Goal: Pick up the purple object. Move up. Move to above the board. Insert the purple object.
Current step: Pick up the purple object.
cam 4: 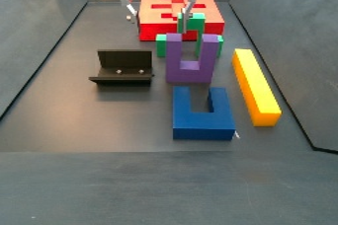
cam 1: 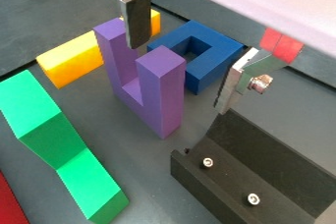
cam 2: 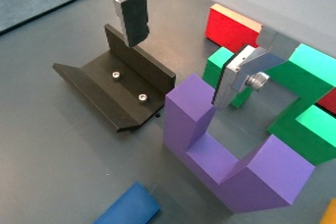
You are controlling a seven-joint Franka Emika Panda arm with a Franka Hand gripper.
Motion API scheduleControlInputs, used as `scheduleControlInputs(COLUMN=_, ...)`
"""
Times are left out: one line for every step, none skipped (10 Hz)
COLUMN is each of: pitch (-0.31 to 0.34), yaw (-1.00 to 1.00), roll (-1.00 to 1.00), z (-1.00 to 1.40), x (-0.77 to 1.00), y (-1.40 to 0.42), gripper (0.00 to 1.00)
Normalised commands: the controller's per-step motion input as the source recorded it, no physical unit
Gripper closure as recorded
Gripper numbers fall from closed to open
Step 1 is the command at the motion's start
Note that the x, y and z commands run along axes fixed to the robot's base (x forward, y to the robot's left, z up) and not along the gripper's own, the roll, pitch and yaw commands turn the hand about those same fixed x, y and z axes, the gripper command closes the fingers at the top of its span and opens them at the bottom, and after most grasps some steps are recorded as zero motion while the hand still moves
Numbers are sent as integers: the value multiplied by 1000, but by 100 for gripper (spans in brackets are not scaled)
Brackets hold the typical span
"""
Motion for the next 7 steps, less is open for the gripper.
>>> scheduleControlInputs(pitch=0, yaw=-63, roll=0, z=-191, x=0, y=114, gripper=0)
scheduleControlInputs(pitch=0, yaw=-49, roll=0, z=-277, x=-71, y=129, gripper=0)
scheduleControlInputs(pitch=0, yaw=-37, roll=0, z=-283, x=-109, y=126, gripper=0)
scheduleControlInputs(pitch=0, yaw=-37, roll=3, z=-271, x=-189, y=0, gripper=0)
scheduleControlInputs(pitch=0, yaw=-34, roll=36, z=-266, x=-186, y=0, gripper=0)
scheduleControlInputs(pitch=0, yaw=-34, roll=50, z=-274, x=-146, y=-20, gripper=0)
scheduleControlInputs(pitch=0, yaw=-57, roll=20, z=-266, x=-80, y=0, gripper=0)
